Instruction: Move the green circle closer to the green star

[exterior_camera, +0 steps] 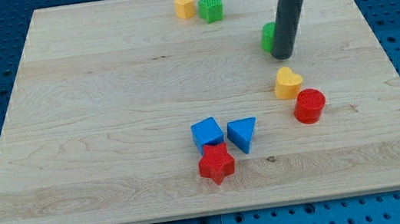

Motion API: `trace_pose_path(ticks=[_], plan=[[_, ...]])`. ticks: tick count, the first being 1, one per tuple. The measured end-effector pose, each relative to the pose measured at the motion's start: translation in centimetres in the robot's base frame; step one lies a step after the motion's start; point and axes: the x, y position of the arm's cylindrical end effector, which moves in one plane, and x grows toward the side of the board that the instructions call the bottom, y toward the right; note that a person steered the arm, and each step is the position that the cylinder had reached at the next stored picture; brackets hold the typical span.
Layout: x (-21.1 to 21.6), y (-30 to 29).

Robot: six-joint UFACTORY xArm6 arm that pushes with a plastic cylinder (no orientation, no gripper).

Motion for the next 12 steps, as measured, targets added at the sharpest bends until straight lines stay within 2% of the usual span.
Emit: trace_pose_path(ticks=[3, 5, 6, 7, 8, 9, 10, 12], plan=[[-6.8, -0.9], [-7.9, -0.2], [-7.7, 3.7], [-9.0, 5.5], [-12.3, 5.4], [-13.1, 5.3], [-13.1, 4.9], [-12.0, -2.0]])
